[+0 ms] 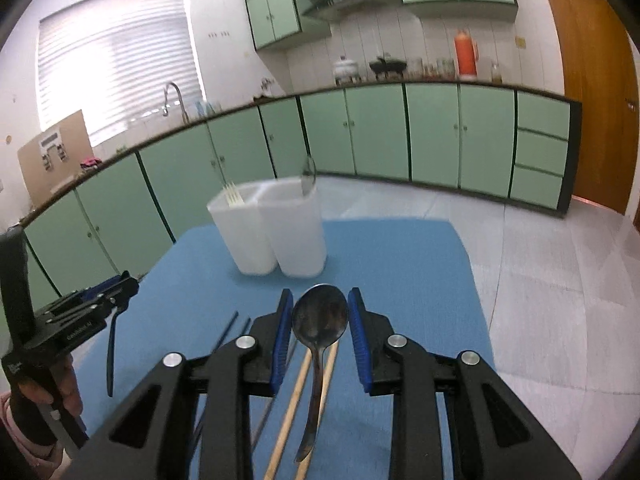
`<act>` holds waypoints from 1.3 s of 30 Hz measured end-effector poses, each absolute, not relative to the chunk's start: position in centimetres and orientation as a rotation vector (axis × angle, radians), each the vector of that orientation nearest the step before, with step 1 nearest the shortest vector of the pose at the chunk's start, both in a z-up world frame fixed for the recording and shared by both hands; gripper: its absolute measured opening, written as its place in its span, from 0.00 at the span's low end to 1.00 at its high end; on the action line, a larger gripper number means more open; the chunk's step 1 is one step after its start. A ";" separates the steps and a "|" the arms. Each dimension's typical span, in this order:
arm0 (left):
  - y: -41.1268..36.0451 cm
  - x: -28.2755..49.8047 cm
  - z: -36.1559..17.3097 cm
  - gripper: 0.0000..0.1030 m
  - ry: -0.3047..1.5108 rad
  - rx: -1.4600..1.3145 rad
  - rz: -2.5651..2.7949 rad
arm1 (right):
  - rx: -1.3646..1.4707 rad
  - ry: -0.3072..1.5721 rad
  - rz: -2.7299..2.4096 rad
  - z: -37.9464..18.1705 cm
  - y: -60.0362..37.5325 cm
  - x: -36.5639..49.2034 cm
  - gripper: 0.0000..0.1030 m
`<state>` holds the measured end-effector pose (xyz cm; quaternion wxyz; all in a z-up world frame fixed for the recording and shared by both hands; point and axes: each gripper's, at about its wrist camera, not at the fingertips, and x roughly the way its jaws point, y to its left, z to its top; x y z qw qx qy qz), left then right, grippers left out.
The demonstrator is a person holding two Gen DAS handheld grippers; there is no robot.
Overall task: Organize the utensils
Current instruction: 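Lift the black spoon with the left tool while the right tool lifts the metal spoon, then lower the black spoon into the holder with the left tool while the right tool inserts the metal spoon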
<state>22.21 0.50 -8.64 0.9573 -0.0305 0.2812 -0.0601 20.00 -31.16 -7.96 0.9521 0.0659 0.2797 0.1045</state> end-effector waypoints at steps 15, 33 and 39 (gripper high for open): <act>0.6 23.6 -2.1 0.32 0.374 -0.082 -0.145 | 0.104 0.373 0.245 -0.5 -30.7 21.2 0.27; -3.1 33.1 4.1 0.32 0.192 -0.127 -0.194 | 0.131 0.263 0.294 4.6 -28.5 32.2 0.27; -4.5 37.5 3.8 0.32 0.159 -0.150 -0.221 | 0.133 0.276 0.268 3.4 -28.0 37.1 0.27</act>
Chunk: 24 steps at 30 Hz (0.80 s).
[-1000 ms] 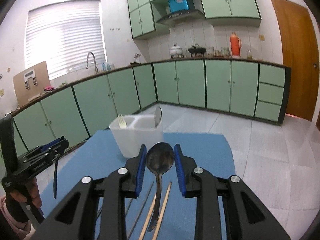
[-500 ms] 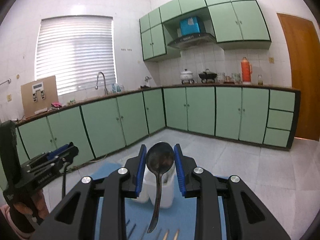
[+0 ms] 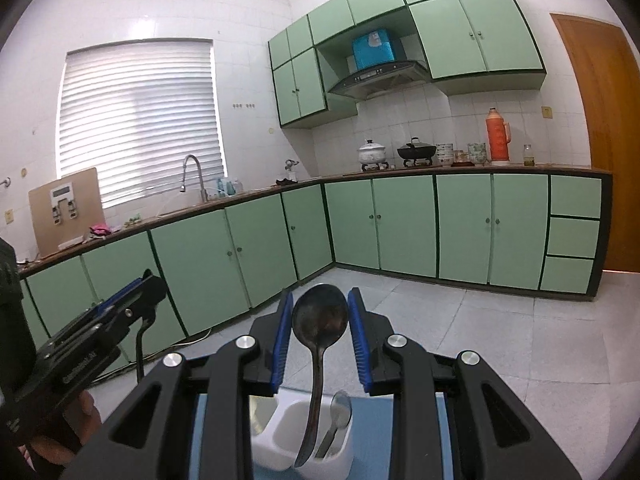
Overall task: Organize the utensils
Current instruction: 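Lower the black spoon into the holder with the left tool while the right tool inserts the metal spoon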
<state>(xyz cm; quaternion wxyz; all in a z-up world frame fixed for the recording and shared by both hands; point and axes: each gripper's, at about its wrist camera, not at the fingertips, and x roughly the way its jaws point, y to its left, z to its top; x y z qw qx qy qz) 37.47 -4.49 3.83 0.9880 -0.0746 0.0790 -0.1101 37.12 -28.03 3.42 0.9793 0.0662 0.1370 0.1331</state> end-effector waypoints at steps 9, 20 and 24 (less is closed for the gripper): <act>-4.8 42.9 0.0 0.32 0.198 -0.174 -0.243 | 0.061 0.272 0.224 0.4 -26.2 42.2 0.27; -4.1 43.7 -5.0 0.33 0.266 -0.153 -0.231 | 0.047 0.292 0.245 -4.7 -24.9 41.2 0.27; -3.5 43.6 -6.0 0.34 0.290 -0.155 -0.228 | 0.064 0.309 0.256 -5.5 -25.1 40.7 0.27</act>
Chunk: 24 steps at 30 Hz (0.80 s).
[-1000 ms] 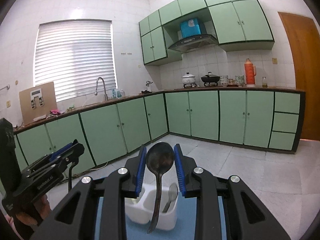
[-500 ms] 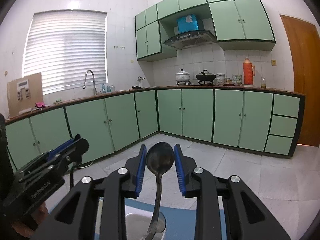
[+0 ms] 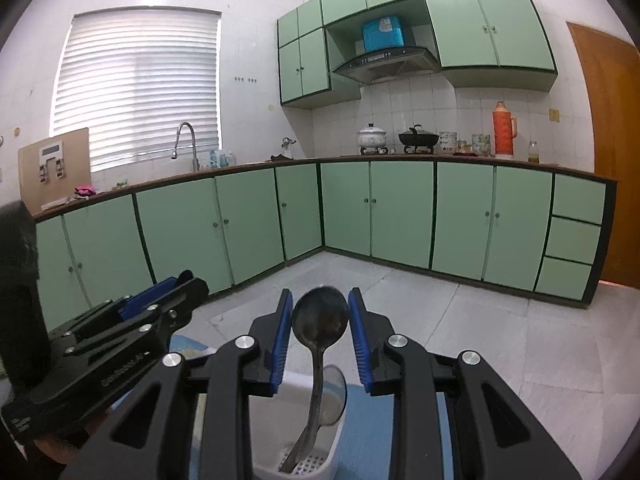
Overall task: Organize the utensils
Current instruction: 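Lower the black spoon into the holder with the left tool while the right tool inserts the metal spoon, then open both tools and withdraw them from the white holder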
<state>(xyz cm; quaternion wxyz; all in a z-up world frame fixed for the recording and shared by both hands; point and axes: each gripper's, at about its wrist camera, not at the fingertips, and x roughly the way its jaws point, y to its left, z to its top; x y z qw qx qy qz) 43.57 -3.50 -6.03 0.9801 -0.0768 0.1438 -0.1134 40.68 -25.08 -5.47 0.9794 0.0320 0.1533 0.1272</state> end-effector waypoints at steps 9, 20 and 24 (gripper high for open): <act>-1.6 43.0 -6.2 0.34 0.295 -0.193 -0.234 | 0.113 0.314 0.260 -5.7 -26.3 38.8 0.29; -2.1 43.7 -3.7 0.34 0.221 -0.204 -0.220 | 0.226 0.332 0.254 -7.3 -29.1 36.9 0.30; -2.4 44.0 -3.2 0.34 0.190 -0.226 -0.199 | 0.221 0.347 0.259 -8.0 -29.4 36.8 0.30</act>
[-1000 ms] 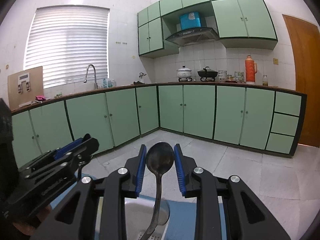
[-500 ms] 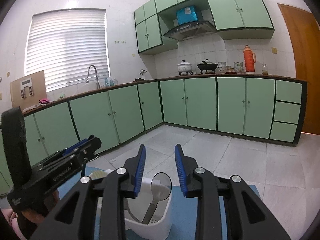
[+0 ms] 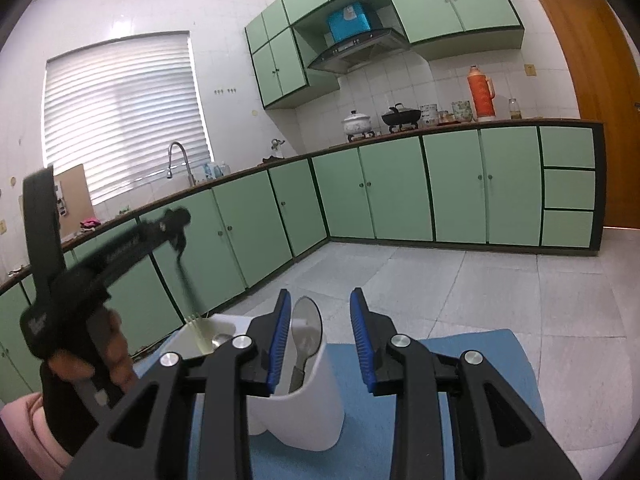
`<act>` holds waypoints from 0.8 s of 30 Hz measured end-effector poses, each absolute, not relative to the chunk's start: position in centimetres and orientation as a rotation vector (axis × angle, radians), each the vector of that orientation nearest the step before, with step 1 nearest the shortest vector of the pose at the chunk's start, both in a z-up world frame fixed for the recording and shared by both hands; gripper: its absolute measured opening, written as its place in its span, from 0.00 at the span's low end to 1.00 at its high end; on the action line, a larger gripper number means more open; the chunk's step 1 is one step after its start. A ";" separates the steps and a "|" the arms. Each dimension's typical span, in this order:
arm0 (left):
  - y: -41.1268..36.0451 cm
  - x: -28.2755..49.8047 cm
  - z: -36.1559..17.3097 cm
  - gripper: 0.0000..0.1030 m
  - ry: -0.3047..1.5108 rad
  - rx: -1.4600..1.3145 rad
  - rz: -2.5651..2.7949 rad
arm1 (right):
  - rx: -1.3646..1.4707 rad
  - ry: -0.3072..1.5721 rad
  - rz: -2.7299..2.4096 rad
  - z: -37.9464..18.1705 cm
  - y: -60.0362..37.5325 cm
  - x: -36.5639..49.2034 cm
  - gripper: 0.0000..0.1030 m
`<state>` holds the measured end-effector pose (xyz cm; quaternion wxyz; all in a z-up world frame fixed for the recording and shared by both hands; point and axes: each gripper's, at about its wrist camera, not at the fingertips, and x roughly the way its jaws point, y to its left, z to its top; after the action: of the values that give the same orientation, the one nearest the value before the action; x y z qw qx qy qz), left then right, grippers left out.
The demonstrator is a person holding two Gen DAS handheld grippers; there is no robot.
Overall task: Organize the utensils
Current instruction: 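Open both tools and withdraw them from the white holder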
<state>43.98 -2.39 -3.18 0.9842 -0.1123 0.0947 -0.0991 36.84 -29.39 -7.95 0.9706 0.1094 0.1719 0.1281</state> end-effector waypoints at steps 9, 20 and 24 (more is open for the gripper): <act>-2.5 43.8 -6.3 0.38 0.266 -0.214 -0.178 | 0.200 0.374 0.265 -8.6 -28.8 36.9 0.30; -1.0 39.9 -6.3 0.56 0.269 -0.183 -0.164 | 0.176 0.400 0.260 -8.1 -27.6 36.0 0.30; -1.1 37.2 -6.5 0.67 0.298 -0.146 -0.163 | 0.170 0.420 0.253 -8.1 -27.6 34.2 0.30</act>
<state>37.21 -1.08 -6.45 0.9829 -0.0726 0.1484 -0.0809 34.21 -27.64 -8.05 0.9665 0.0840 0.2078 0.1251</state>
